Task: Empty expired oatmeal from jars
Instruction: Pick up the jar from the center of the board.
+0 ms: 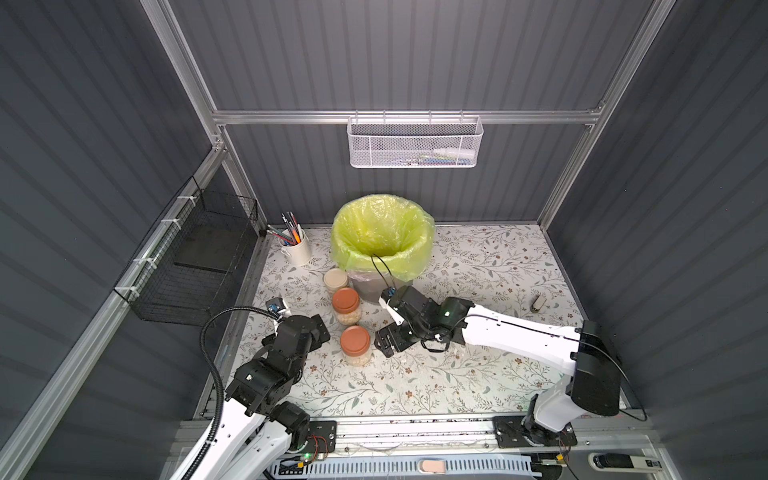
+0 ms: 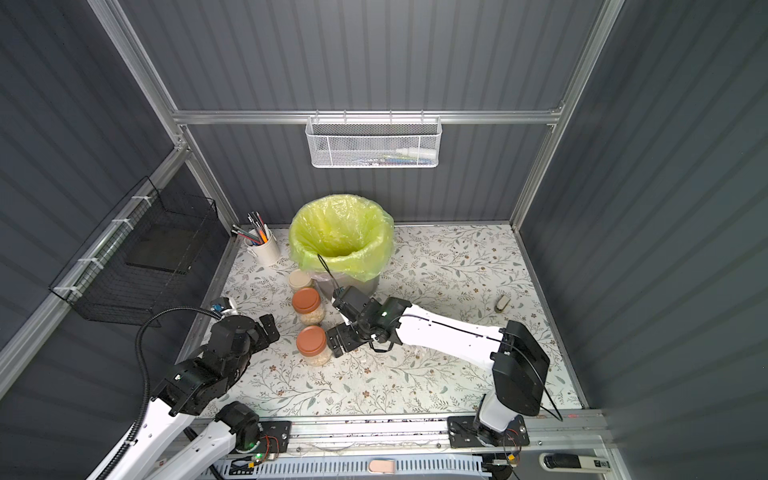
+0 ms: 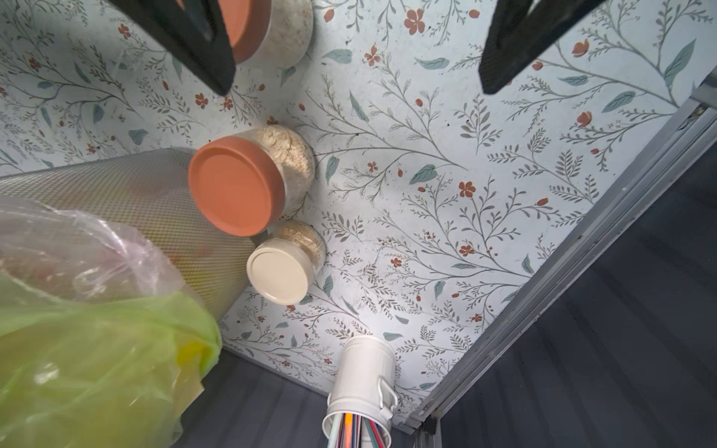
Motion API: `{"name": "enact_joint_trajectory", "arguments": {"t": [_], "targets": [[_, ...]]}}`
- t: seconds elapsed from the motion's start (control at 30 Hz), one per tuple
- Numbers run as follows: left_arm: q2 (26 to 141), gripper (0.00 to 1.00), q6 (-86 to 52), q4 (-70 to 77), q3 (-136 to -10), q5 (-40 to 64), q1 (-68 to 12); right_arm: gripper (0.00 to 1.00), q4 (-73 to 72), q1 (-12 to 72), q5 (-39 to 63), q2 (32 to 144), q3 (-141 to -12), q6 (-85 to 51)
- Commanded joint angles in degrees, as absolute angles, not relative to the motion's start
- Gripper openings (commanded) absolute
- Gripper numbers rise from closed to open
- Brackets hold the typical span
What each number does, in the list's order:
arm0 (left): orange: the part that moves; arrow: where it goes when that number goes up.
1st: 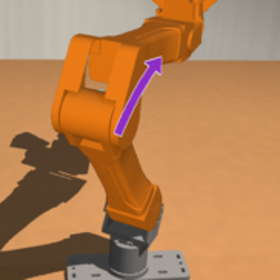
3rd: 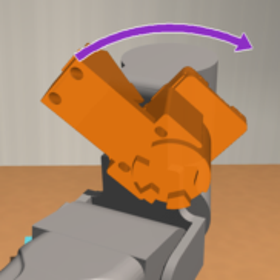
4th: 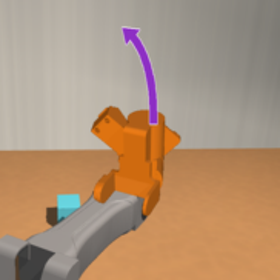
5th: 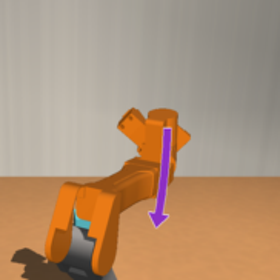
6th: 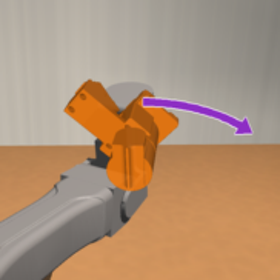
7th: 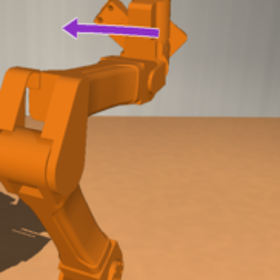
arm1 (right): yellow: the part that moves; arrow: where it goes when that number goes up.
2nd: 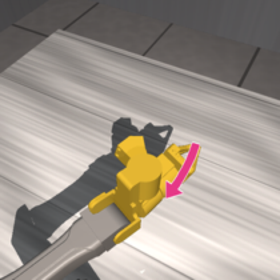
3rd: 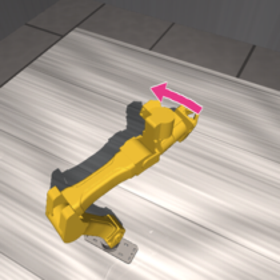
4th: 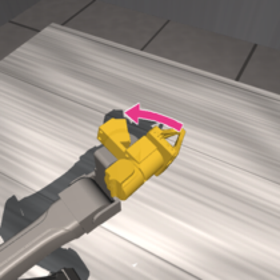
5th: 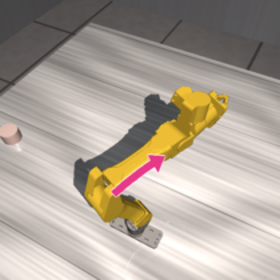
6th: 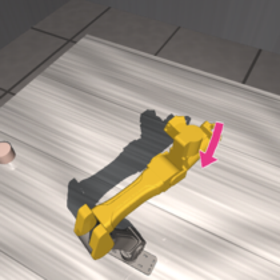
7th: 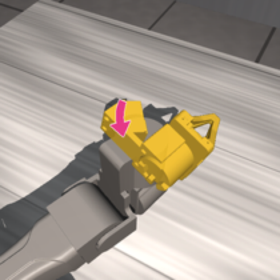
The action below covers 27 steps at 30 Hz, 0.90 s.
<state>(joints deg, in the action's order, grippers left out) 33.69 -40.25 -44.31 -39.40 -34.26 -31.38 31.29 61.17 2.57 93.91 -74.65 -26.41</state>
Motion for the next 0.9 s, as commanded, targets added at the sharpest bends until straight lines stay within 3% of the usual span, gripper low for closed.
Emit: {"name": "enact_joint_trajectory", "arguments": {"t": [0.0,0.3,0.87], "targets": [[33.1,1.00,-42.8,-46.6,-38.2,-36.9,-30.9,0.99,31.9,63.0,1.2,96.9,-78.1,-24.2],[25.3,1.00,-49.7,-50.1,-35.2,-41.0,-30.9,0.99,29.3,66.7,0.5,104.7,-82.8,-21.0],[21.7,1.00,-54.1,-53.1,-33.6,-44.1,-30.9,0.99,30.6,67.7,2.0,114.5,-90.8,-18.5]]}}
